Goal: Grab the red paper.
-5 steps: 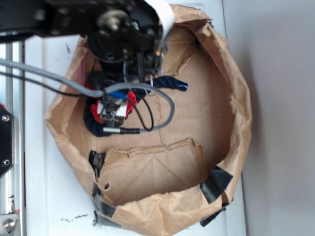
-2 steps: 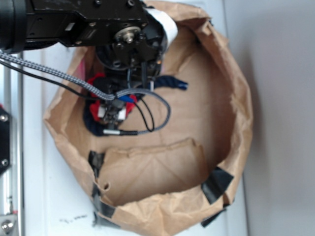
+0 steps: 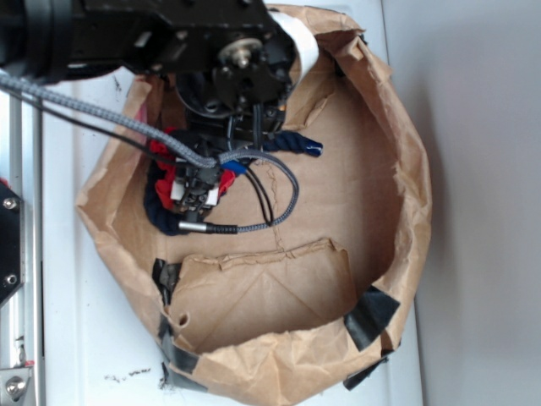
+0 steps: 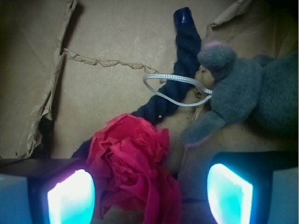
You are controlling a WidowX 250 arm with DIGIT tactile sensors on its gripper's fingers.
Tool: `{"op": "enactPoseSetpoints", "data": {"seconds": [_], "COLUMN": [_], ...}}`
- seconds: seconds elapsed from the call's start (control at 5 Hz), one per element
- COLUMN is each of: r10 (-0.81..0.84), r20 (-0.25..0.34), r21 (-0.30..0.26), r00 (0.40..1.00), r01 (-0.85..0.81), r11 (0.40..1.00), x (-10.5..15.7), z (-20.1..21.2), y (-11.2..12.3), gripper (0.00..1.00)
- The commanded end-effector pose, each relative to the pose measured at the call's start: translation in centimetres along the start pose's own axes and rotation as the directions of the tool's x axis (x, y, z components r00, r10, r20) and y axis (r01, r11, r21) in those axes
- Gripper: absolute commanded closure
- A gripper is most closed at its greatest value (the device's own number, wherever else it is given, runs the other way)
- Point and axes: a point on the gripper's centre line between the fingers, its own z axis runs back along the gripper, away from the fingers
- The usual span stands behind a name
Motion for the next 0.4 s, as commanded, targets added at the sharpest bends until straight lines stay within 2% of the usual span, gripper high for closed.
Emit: {"op": "enactPoseSetpoints", "data": {"seconds": [0.0,0.2], "r10": [-0.049,-0.08], "r20": [0.017,-0.002], "r21": [0.016,0.089], "r00": [0.999,0.997], "r01": [0.048,0.08], "r11": [0.999,0.993], "x": [1.15,1.03], "z": [-0.28,-0.91], "y": [-0.09,-0.98], "gripper": [0.0,0.0]}}
